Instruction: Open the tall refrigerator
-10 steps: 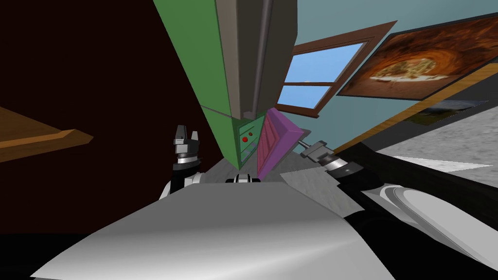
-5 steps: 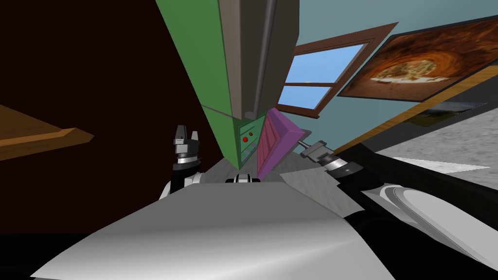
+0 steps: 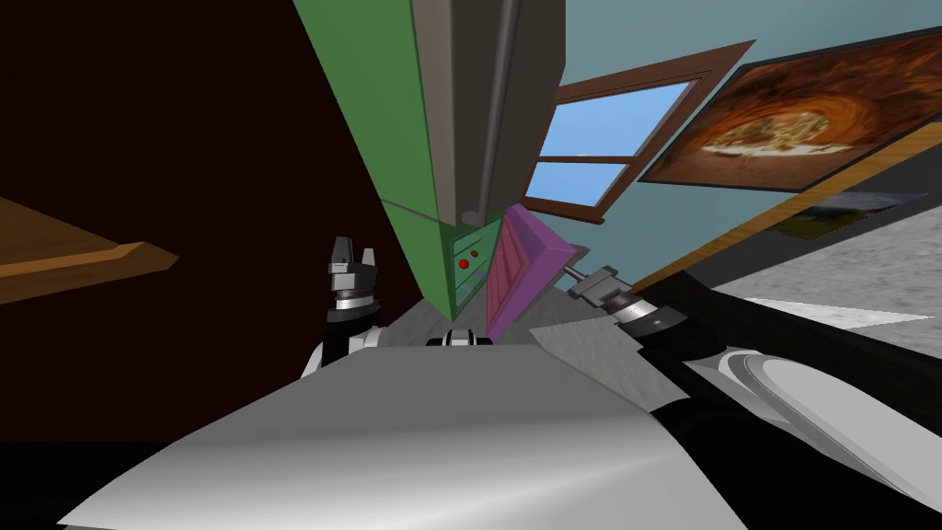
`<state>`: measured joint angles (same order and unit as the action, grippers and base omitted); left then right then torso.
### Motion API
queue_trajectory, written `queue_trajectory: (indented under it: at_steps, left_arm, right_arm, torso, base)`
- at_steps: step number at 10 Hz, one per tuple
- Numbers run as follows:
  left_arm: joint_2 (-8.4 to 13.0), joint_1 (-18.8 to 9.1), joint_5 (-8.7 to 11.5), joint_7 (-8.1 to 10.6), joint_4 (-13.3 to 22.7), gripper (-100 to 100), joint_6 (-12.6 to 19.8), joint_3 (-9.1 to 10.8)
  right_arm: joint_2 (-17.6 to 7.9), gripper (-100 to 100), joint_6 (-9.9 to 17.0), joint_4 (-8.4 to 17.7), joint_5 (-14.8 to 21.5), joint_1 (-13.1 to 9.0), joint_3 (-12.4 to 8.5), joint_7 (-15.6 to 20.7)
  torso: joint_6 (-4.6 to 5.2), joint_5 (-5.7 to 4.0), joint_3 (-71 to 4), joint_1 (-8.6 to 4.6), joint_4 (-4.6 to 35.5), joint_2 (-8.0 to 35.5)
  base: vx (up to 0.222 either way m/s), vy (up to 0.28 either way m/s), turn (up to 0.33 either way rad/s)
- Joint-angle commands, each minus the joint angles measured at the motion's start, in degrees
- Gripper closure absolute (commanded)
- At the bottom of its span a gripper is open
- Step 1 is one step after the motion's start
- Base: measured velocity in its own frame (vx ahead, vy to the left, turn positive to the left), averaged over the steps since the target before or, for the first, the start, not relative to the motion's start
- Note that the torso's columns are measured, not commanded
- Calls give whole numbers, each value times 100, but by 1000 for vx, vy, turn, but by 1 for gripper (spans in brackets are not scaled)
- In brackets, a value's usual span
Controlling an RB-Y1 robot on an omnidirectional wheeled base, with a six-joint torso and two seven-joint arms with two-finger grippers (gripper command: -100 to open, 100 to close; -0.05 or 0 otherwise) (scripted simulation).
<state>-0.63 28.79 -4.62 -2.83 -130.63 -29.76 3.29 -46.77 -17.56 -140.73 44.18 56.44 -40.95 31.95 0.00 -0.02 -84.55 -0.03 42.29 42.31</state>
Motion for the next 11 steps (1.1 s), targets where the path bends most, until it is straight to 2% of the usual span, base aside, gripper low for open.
queue_trajectory:
  at_steps: [1, 2, 3, 4, 5, 6, 7, 8, 9, 10, 11]
  left_arm:
    - [0, 1, 0, 0, 0, 0, 0, 0]
    - [-1, 0, 0, 0, 0, 0, 0, 0]
    - [-1, 0, 0, 0, 0, 0, 0, -1]
    - [-1, 1, 0, 0, 0, 0, 0, 0]
    - [-1, 0, 0, 0, 0, 0, 0, -1]
    - [0, 0, 0, 0, 0, 0, 0, 0]
    - [-1, 1, 0, 0, 0, 0, 0, 0]
    - [0, 0, 0, 0, 0, 0, 0, 0]
    - [0, 0, 0, 0, 0, 0, 0, 0]
    - [0, 0, 0, 0, 0, 0, 0, 0]
    - [0, 1, 0, 0, 0, 0, 0, 0]
  right_arm:
    - [-271, 100, -157, 441, -242, -436, 397, 186]
    - [-271, 100, -157, 469, -242, -549, 397, 186]
    - [-533, 100, -314, 702, -485, -747, 665, 372]
    - [-543, 100, -314, 873, -485, -913, 794, 372]
    - [-543, 100, -314, 939, -485, -1094, 794, 372]
    - [-794, 100, -471, 1153, -727, -1230, 1040, 558]
    - [-814, 100, -471, 1348, -727, -1422, 1190, 558]
    - [-814, 100, -471, 1408, -727, -1604, 1190, 558]
    - [-814, 100, -471, 1408, -727, -1646, 1190, 558]
    - [-1082, 100, -628, 1677, -969, -1838, 1477, 744]
    - [-1086, 100, -628, 1834, -969, -1984, 1587, 744]
  torso:
    - [4, 4, -2, 14, -1, -3]
    - [-2, 7, -2, 19, -1, -3]
    - [-3, 5, -4, 9, -2, -5]
    - [2, 2, -4, 7, -3, -7]
    - [-3, 2, -5, 5, -3, -8]
    - [-16, 8, -16, 1, 0, -18]
    - [-6, 7, -17, 9, -5, -22]
    - [-9, 2, -15, 6, -9, -23]
    - [-25, 8, -28, 2, -5, -36]
    - [-24, 15, -34, 9, -3, -41]
    - [-9, 12, -27, 21, -8, -36]
  base:
    - [-8, 58, -149]
    - [-3, 40, 16]
    - [0, 58, -193]
    - [1, 66, -121]
    - [-5, 33, -14]
    - [-10, 47, -181]
    - [0, 46, -125]
    - [-7, 22, -28]
    - [-13, 6, 16]
    - [-4, 35, -183]
    - [0, 53, -135]
